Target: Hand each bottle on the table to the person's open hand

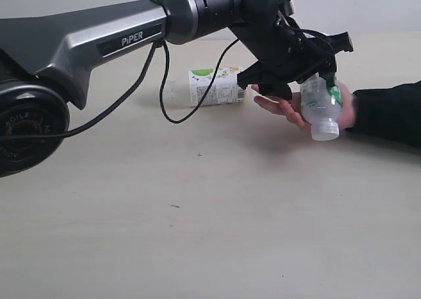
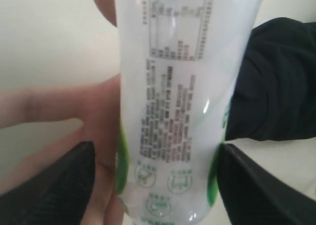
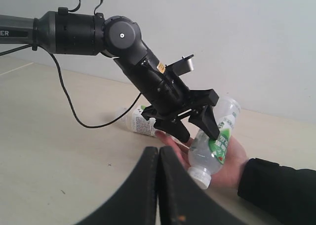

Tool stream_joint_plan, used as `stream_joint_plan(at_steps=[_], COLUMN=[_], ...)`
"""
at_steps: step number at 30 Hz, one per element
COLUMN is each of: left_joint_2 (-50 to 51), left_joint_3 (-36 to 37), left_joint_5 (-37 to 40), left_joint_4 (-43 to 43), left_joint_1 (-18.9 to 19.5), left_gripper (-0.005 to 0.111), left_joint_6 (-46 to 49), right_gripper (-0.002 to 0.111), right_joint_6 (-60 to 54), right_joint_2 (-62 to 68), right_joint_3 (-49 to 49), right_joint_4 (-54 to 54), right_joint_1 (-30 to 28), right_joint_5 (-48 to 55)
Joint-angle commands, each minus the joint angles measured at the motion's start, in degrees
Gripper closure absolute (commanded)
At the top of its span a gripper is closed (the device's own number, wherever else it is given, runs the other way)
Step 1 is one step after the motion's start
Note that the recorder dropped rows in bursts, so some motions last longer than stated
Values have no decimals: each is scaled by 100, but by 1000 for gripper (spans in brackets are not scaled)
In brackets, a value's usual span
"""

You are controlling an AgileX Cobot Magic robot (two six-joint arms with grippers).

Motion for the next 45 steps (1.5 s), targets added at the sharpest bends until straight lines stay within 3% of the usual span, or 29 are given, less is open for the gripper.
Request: stream_joint_plan(at_steps=[1,11,12,14,15,20,24,27,32,38,42,45], left_joint_2=[-82,-941,-1019,-1218,-1308,-1519,-1752,-2152,-3197,-4934,-6188,-6979], left_joint_3=[-45,-45,-45,-45,-45,-45,276,898,2817,6322,8607,9871], left_joint_5=[88,259,337,646,940,1835,1769,1162,-522,-4004,-6572,-7618], left_joint_4=[56,132,141,156,243,460,536,616,728,522,522,660], left_joint_1=[57,188,198,238,238,209,55,-47,-232,-353,-653,-902], left_gripper=[39,40,45,78,106,107,107,107,107,107,107,107], left_joint_6=[-23,292,420,797,1128,1733,1923,2028,2356,2488,2565,2574], right_gripper=[108,108,108,108,108,108,108,108,108,108,108,108], right_joint_6=[1,1,1,1,1,1,1,1,1,1,1,1], right_joint_2=[-16,-16,-16,-16,-16,-16,-16,-16,-16,-16,-16,-16], right_joint_3=[39,39,39,39,39,39,39,39,39,39,39,39], right_joint_4=[17,17,17,17,17,17,17,17,17,17,17,17], right_joint_1=[21,21,21,21,21,21,21,21,21,21,21,21], right_joint_5=[-76,-76,-76,-76,-76,-76,-76,-76,-76,-76,-76,-76])
